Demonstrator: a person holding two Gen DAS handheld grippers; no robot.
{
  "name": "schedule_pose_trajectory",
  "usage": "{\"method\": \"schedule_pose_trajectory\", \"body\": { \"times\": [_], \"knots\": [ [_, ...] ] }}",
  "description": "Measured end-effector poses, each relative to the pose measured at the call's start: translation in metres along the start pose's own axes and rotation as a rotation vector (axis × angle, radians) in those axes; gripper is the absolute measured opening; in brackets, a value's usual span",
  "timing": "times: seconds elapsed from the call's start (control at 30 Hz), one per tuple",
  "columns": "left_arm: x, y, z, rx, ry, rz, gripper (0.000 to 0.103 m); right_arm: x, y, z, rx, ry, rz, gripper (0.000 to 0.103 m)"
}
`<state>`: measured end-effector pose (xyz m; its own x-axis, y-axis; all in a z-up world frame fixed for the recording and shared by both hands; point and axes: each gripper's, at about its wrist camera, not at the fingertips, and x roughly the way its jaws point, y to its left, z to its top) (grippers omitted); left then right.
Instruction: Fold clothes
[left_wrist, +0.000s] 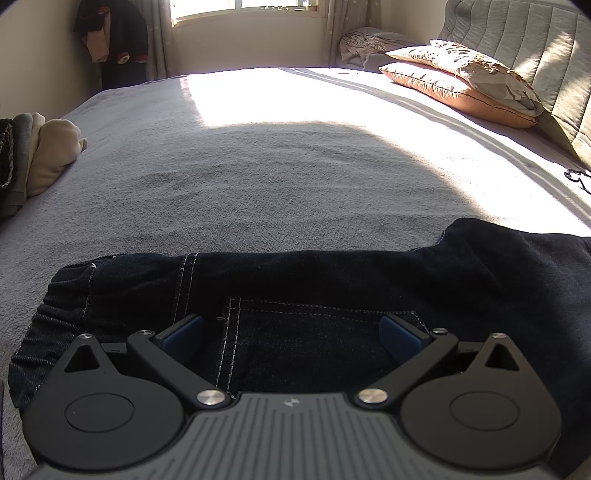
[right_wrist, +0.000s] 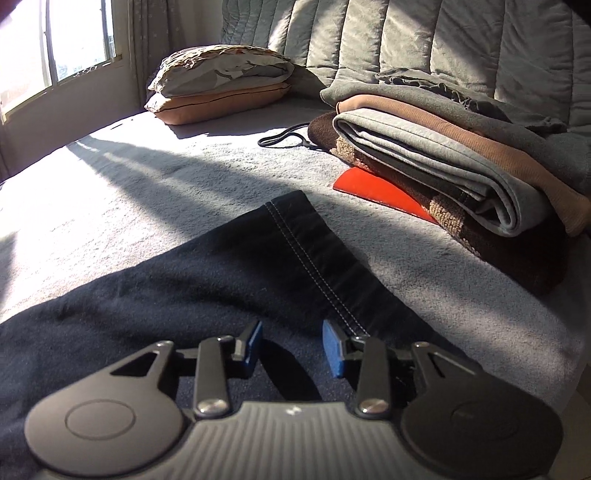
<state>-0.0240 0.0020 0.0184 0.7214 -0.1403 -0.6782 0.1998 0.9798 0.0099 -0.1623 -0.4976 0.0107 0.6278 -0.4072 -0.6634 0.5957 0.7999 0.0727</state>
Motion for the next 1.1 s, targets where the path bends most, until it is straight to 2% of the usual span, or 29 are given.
{"method": "schedule_pose_trajectory", "body": {
  "times": [0.13, 0.27, 0.33, 0.53, 0.6, 0.63, 0.7, 0.77, 0.83, 1.1],
  "knots": [
    [0.000, 0.000, 0.000, -0.001, 0.001, 0.001, 0.103, -0.006, -0.005, 0.001, 0.028, -0.035, -0.066, 0.033],
    [0.000, -0.001, 0.000, -0.002, 0.001, 0.005, 0.103, -0.009, -0.017, 0.003, 0.093, -0.065, -0.151, 0.036],
    [0.000, -0.002, 0.000, -0.001, 0.002, 0.008, 0.103, -0.008, -0.023, 0.003, 0.124, -0.052, -0.133, 0.039],
    [0.000, -0.002, 0.001, 0.000, 0.004, 0.006, 0.103, -0.008, -0.040, 0.004, 0.228, -0.046, -0.119, 0.039],
    [0.000, -0.001, 0.001, 0.000, 0.007, 0.003, 0.103, -0.009, -0.044, 0.004, 0.250, -0.046, -0.153, 0.045],
    [0.000, 0.000, 0.001, 0.000, 0.008, 0.001, 0.103, -0.010, -0.045, 0.004, 0.258, -0.048, -0.179, 0.056],
    [-0.001, 0.000, 0.001, 0.000, 0.011, -0.002, 0.103, -0.009, -0.051, 0.003, 0.298, -0.039, -0.168, 0.059],
    [0.000, 0.000, 0.001, 0.000, 0.013, -0.002, 0.103, -0.006, -0.049, 0.002, 0.293, -0.016, -0.138, 0.070],
    [-0.001, 0.000, 0.001, -0.003, 0.018, -0.001, 0.103, -0.005, -0.045, 0.002, 0.267, -0.010, -0.119, 0.076],
    [-0.007, 0.000, 0.001, -0.036, 0.025, -0.017, 0.103, -0.010, -0.073, -0.004, 0.390, 0.009, -0.003, 0.075]
  ]
}}
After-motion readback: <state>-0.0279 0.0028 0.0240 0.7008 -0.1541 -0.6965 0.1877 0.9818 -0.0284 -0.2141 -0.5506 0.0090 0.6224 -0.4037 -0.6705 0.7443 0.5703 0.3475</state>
